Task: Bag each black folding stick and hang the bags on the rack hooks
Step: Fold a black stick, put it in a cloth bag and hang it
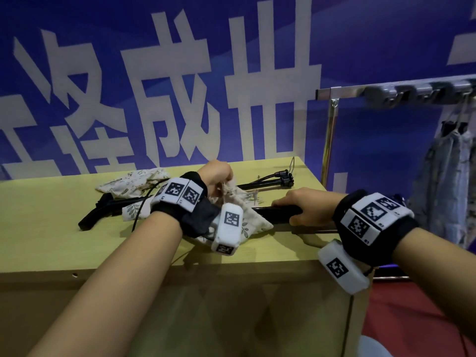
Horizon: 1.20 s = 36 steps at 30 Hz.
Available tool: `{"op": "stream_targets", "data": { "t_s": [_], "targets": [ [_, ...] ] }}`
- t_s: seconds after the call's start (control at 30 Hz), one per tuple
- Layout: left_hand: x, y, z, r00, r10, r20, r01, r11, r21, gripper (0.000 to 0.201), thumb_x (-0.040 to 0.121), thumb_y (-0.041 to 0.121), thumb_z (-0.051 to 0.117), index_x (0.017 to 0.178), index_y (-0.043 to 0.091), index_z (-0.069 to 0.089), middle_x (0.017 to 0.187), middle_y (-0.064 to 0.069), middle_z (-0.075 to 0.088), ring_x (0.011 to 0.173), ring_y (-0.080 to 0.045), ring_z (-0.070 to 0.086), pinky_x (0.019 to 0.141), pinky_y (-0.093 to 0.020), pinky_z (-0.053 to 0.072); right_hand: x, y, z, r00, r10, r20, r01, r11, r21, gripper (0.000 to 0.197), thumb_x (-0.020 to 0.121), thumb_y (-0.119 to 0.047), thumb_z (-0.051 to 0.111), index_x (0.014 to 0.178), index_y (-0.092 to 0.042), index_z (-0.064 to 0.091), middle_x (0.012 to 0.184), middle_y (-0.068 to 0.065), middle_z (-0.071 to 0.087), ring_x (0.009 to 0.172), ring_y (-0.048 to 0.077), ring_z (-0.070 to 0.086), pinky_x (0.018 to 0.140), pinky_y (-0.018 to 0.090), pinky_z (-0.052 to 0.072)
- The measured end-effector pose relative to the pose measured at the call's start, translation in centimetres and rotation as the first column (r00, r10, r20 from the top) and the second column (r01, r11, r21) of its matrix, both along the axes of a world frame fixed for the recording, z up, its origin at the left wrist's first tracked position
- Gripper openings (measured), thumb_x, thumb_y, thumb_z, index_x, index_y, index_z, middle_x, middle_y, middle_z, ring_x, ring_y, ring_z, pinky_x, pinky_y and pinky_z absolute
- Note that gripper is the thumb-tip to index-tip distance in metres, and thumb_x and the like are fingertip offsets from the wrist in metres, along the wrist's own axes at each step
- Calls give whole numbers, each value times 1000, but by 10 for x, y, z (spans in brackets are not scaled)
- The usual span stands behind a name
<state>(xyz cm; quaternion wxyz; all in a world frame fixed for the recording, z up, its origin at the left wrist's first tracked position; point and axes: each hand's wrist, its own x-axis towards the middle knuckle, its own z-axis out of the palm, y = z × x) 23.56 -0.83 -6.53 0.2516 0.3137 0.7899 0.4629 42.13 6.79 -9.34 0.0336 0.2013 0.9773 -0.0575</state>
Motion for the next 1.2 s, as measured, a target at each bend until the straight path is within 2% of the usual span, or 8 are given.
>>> {"op": "stream_targets", "data": {
  "t_s": [0.27,0.37,0.47,0.6,0.67,0.77,0.93,1.2],
  "targets": [
    [-17,-4,-10,927,20,-374,-130,954,-271,13,89,6,47,77,3,45,80,-12,53,81,-29,53,67,-30,41,4,-3,7,996,61,-67,-46,976,213,46,91,-18,51,135,-33,43,116,1,51,106,19,50,87,36,48],
    [-25,-5,-10,925,-14,-379,-116,941,-318,28,94,5,43,66,8,42,79,-12,52,70,-27,52,54,-25,44,4,-2,7,995,70,-72,-53,975,215,48,92,-17,50,137,-33,41,118,1,50,108,19,50,88,37,48],
    [-26,-7,-8,946,-39,-322,-79,935,-346,37,96,7,40,60,8,39,49,-7,46,42,-18,45,36,-16,36,4,0,8,994,81,-74,-60,966,251,52,93,-16,49,141,-33,37,122,2,48,110,19,48,88,36,48],
    [-25,-9,-5,983,-4,-183,-55,947,-317,35,97,26,43,66,9,42,56,-6,46,48,-17,42,46,-20,35,1,4,9,992,101,-71,-76,953,293,54,94,-16,47,144,-33,32,124,2,47,111,20,47,85,33,47],
    [-29,-7,-5,957,-30,-287,-82,925,-370,34,91,25,57,63,9,47,57,-6,51,50,-16,47,48,-21,38,1,5,9,992,107,-67,-82,950,300,56,94,-17,47,145,-32,30,125,2,46,112,19,47,85,33,47],
    [-38,0,-5,899,15,-439,-181,924,-338,39,86,27,66,58,8,47,52,-4,55,44,-14,50,39,-19,38,1,5,9,990,127,-63,-100,941,322,55,95,-16,47,145,-31,31,125,3,46,112,20,46,87,35,47],
    [-41,3,6,842,16,-539,-218,925,-313,41,85,25,68,112,-5,59,110,-17,62,100,-30,60,76,-34,48,1,6,11,984,161,-77,-114,900,421,59,95,-16,48,147,-32,25,127,3,45,115,20,44,89,33,46],
    [-46,6,19,861,70,-504,-132,987,-90,17,88,14,62,83,-2,65,80,-14,65,72,-27,63,64,-32,53,-5,1,16,962,267,-56,-186,790,584,63,94,-15,51,148,-30,22,126,3,46,114,19,43,90,30,42]
  ]
}}
